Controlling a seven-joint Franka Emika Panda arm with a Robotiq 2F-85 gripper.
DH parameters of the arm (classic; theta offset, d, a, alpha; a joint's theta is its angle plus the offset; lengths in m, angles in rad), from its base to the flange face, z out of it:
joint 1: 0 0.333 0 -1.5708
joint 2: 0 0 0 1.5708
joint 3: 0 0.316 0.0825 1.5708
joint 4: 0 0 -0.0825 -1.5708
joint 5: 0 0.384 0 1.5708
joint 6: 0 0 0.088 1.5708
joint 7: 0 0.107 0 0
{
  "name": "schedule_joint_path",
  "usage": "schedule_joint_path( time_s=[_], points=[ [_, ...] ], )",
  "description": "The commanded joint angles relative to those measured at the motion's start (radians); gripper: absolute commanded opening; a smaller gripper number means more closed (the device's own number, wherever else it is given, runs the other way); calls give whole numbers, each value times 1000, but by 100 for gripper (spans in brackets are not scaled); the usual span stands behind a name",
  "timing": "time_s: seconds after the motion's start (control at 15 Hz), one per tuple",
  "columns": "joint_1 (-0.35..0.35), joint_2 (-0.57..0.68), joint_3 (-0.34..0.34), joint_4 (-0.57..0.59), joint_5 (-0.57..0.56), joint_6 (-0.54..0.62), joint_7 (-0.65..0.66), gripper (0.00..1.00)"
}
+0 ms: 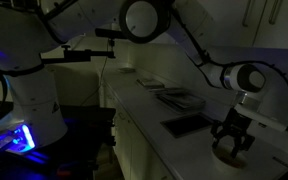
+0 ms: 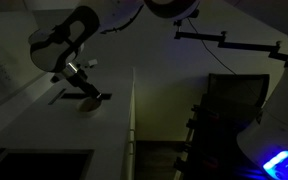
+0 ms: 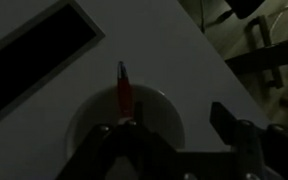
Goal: Remove the marker from the bowl and put it on the table
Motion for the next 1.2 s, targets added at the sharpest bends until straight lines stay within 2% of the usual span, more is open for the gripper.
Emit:
schedule_joint_path(
  time_s=[0.0,0.07,0.2,0.33,0.4,0.87,1.07,1.13],
  points=[
    [29,69,-27,142,-7,-111,-52,94],
    [6,27,-7,52,0,-43,-20,80],
    [12,43,-10,85,0,-65,-31,93],
    [15,49,-11,95,0,-70,-31,98],
    [11,48,-13,84,-8,-37,-37,100],
    [-24,37,-9,-7,-30,259,-154,100],
    [-31,27,-8,-37,-22,302,-175,100],
    [-33,23,-6,-46,-20,307,-181,94]
  ],
)
